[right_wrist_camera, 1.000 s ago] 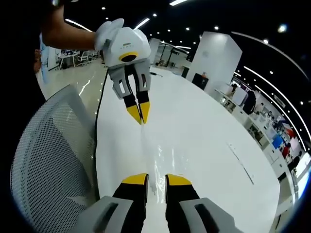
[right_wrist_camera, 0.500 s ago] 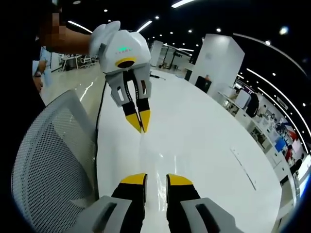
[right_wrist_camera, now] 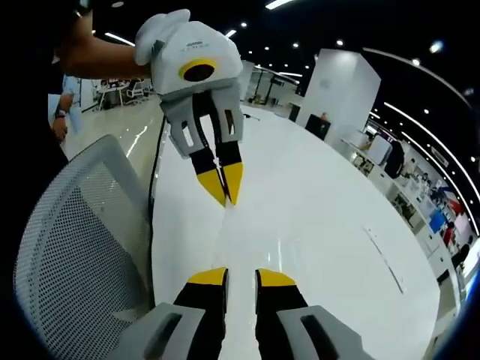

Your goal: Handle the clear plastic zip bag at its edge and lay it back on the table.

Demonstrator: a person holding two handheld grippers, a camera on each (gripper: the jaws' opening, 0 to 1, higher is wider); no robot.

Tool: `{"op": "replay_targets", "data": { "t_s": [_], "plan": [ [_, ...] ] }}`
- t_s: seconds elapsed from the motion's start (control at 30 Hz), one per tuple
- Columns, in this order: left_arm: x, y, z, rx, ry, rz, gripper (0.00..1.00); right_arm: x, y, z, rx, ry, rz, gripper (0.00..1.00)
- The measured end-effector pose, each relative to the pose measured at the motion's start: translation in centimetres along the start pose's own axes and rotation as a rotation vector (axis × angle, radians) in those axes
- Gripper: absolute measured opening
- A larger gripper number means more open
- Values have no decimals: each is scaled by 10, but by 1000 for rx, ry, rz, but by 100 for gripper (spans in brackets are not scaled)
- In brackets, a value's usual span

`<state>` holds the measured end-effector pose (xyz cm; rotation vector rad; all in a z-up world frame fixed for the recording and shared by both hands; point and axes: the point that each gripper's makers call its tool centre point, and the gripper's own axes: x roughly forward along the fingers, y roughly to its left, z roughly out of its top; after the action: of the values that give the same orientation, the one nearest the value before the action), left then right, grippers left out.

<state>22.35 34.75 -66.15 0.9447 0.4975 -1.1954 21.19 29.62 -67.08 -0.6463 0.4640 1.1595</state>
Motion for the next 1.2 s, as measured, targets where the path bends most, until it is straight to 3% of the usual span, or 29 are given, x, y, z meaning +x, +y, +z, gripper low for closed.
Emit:
{"op": "replay_targets", "data": {
  "t_s": [0.1, 0.27, 0.5, 0.77, 1.03, 1.2],
  "plan": [
    [1, 1, 3, 2, -11, 5, 0, 2, 1, 0, -2, 1, 4, 0],
    [2, 2, 1, 13, -12, 13, 0, 2, 0, 1, -1, 0, -1, 0],
    [-5, 0, 15, 56, -71, 24, 3, 1, -6, 0, 20, 3, -9, 0],
    [-8, -10, 42, 115, -126, -1, 6, 2, -9, 2, 36, 5, -9, 0],
    [7, -24, 54, 176, -127, -26, 9, 1, -10, 5, 74, 6, -8, 0],
    [19, -26, 51, 241, -87, -4, 11, -2, -12, 8, 100, -2, -18, 0]
  ]
}}
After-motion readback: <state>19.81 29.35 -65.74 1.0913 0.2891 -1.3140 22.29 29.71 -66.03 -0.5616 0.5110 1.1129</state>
